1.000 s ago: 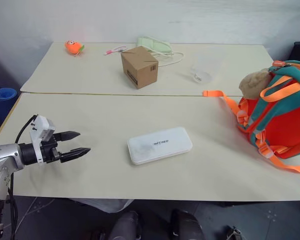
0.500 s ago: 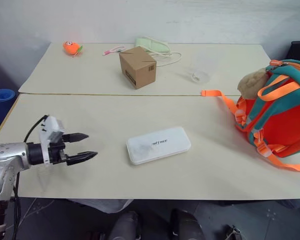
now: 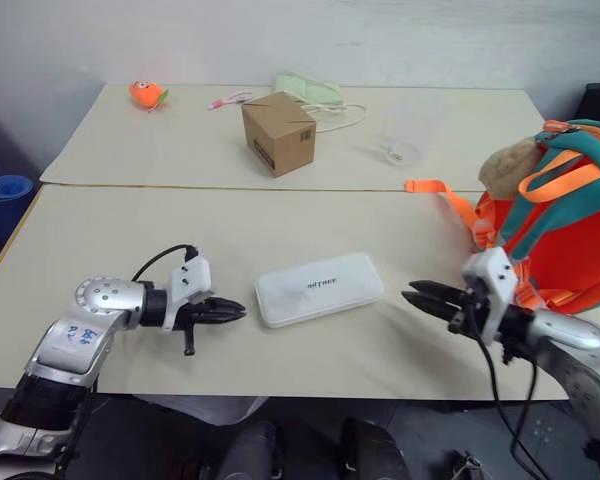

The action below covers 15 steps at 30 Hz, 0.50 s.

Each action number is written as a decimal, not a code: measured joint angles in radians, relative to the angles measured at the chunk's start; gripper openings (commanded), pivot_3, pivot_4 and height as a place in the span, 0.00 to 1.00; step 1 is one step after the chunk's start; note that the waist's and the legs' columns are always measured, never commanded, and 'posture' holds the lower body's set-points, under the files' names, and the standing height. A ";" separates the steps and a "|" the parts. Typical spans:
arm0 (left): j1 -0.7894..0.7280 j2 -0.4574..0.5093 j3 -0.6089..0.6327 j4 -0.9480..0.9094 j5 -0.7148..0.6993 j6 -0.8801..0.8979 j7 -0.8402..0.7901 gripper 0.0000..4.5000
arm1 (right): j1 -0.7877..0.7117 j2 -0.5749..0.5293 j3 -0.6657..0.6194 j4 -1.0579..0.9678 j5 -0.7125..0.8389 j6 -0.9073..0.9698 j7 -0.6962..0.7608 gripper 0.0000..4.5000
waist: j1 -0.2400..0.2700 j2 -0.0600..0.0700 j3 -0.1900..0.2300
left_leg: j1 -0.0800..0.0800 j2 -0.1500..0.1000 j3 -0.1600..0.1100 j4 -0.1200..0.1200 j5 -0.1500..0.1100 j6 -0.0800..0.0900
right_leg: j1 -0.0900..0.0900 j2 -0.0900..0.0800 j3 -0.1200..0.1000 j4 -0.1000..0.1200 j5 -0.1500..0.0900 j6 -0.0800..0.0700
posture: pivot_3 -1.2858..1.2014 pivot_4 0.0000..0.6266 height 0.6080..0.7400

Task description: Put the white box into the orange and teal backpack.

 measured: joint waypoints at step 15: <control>-0.092 -0.137 -0.010 0.118 0.002 0.069 0.056 0.00 | -0.134 0.144 0.121 0.124 -0.169 -0.076 -0.089 0.12 | 0.000 0.000 0.000 | 0.000 0.003 -0.001 0.004 0.001 0.001 | 0.001 0.004 0.002 0.003 0.000 0.000 | 0.52 0.24 1.00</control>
